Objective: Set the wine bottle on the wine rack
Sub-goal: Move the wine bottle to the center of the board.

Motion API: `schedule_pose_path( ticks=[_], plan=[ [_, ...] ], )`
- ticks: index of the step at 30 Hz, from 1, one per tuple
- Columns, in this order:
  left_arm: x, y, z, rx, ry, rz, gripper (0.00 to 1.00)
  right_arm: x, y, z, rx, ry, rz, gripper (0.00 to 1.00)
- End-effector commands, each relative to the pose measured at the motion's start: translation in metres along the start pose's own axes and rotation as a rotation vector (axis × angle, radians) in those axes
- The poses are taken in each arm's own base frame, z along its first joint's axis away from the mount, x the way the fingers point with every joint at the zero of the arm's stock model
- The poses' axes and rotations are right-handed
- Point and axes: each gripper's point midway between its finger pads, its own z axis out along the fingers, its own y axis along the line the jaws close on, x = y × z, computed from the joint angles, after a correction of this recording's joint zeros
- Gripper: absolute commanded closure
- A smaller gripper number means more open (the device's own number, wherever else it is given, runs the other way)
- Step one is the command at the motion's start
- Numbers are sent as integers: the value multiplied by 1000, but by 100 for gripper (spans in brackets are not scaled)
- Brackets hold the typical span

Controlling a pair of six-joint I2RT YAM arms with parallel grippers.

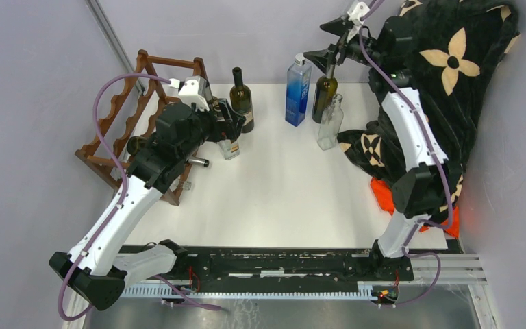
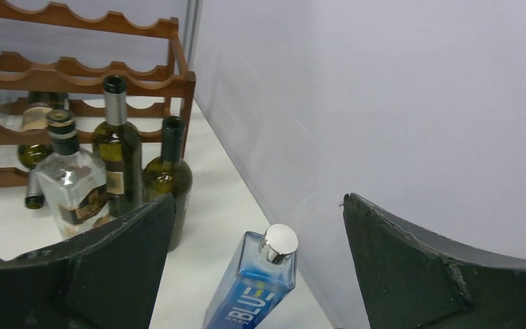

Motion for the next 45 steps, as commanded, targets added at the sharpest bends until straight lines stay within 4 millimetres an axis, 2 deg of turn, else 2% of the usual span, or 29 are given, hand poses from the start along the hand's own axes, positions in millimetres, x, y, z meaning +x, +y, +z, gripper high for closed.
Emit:
schedule_pose_path(
  ticks=[1,5,9,14,18,24,34,40,45],
  plan=[
    [-34,-7,-2,13,-98,-1,0,-32,31,-34,-101,-2,-27,2],
    [-37,-6,0,-1,-103,-9,0,-27,53,-56,-136,53,-36,2],
    [-37,-8,4,2,-98,-7,0,-11,78,-75,-166,117,-22,2],
    [-35,-4,11,-32,-63,10,0,24,109,-98,-184,199,31,2],
    [-40,0,15,-69,-49,36,1,42,122,-111,-162,246,60,2],
    [-48,2,26,-98,-47,73,3,59,135,-122,-147,283,98,2],
    [-42,17,54,-187,6,142,3,78,146,-126,-139,307,161,2],
    [-29,34,83,-286,79,177,6,82,146,-125,-135,304,181,2],
    [-26,55,91,-409,131,213,12,85,148,-127,-135,306,190,2]
  ],
)
